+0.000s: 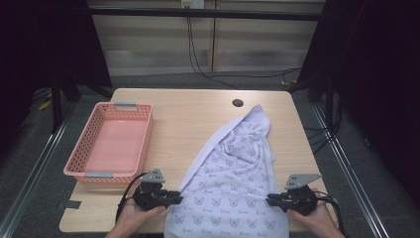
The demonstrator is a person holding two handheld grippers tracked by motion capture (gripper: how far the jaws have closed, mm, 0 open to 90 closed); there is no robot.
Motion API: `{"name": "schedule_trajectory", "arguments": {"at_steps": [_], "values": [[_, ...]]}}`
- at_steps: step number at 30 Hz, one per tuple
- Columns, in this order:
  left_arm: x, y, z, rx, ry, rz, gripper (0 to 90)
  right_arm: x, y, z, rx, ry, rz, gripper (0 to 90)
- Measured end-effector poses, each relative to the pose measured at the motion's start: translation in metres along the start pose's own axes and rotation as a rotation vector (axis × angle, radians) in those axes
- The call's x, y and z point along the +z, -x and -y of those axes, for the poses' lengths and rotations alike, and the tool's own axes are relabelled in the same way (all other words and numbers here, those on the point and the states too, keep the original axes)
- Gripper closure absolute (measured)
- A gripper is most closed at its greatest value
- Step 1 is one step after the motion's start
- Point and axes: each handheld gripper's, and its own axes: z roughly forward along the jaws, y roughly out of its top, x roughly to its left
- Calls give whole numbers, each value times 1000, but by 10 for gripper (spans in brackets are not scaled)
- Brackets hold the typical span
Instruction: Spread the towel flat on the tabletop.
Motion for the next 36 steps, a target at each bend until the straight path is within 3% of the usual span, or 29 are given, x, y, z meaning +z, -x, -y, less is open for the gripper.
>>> {"name": "schedule_trajectory", "arguments": {"at_steps": [3, 4, 8, 10, 11, 15, 17, 19, 20, 22, 24, 25, 26, 27, 30, 32, 34, 36], "values": [[7, -9, -12, -4, 22, -18, 698, 1, 14, -9, 25, 58, 22, 690], [20, -22, -30, -16, 43, -34, 684, 0, 20, -15, 39, 82, 47, 656], [43, -34, -48, -7, 39, -88, 651, 5, 41, -30, 71, 124, 128, 586], [48, -36, -51, -2, 31, -100, 612, 9, 56, -37, 85, 135, 155, 571], [59, -38, -57, 8, 29, -122, 592, 12, 66, -43, 109, 147, 187, 566], [74, -40, -61, 18, 17, -128, 582, 22, 93, -55, 142, 166, 246, 537], [75, -38, -63, 35, 0, -162, 649, 30, 105, -60, 166, 167, 265, 515], [73, -39, -63, 25, -5, -150, 838, 39, 114, -63, 171, 146, 280, 505], [72, -42, -62, 8, 3, -142, 851, 43, 117, -65, 179, 150, 277, 505], [66, -46, -60, -20, 22, -121, 859, 51, 121, -68, 197, 150, 267, 543], [56, -48, -60, -48, 51, -117, 864, 56, 122, -69, 215, 154, 253, 709], [52, -49, -59, -56, 64, -112, 864, 56, 120, -68, 200, 162, 250, 810], [44, -48, -59, -65, 89, -101, 864, 54, 117, -68, 194, 173, 260, 844], [39, -46, -58, -73, 108, -99, 864, 48, 114, -69, 197, 197, 238, 900], [28, -43, -55, -62, 109, -110, 864, 34, 108, -71, 181, 228, 233, 900], [16, -37, -48, -64, 119, -94, 864, 8, 96, -66, 164, 254, 214, 900], [8, -31, -40, -82, 119, -78, 864, -1, 92, -59, 152, 238, 204, 900], [2, -23, -31, -84, 118, -70, 864, -2, 93, -55, 155, 212, 221, 809]]}}
